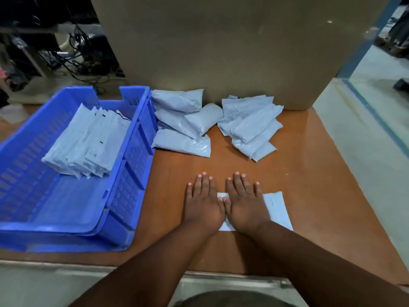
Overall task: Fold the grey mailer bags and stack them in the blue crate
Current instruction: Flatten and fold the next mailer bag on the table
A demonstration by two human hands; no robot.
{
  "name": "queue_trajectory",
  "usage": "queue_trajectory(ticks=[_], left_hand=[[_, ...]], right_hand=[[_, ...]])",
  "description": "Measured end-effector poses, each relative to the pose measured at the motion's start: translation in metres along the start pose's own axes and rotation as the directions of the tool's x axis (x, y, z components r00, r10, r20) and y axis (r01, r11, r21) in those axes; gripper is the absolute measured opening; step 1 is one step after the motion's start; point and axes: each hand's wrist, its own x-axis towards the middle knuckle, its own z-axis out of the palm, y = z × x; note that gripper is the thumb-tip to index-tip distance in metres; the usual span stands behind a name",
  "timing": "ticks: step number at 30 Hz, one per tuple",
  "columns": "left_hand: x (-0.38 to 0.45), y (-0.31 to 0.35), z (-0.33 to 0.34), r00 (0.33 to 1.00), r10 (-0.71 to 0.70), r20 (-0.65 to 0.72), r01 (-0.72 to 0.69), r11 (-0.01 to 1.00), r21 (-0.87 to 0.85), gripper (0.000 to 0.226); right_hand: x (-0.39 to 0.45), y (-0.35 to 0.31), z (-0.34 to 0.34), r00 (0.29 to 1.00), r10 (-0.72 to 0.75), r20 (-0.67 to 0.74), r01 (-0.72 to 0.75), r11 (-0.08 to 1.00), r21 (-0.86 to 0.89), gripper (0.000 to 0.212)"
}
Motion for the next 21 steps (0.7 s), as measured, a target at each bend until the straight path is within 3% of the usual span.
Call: queue_trajectory(ticks=[12,17,21], left_hand=[[-0.001,0.001,-0.012,0.999,0.017,0.029,-0.018,0.999,0.032,0.088],[0.003,0.024,-0.029,0.996,0.089,-0.025,-0.089,0.996,0.027,0.067],[0.011,0.070,-0.027,0.986,0.162,-0.025,-0.163,0.985,-0.047,0.085]], right_hand=[[-0.004,0.005,-0.015,1.000,-0.023,0.013,0.022,0.996,0.088,0.067],[-0.015,0.047,-0.033,0.992,0.018,-0.122,-0.006,0.995,0.098,0.060],[-0.024,0.076,-0.033,0.995,0.101,-0.014,-0.099,0.989,0.106,0.064]])
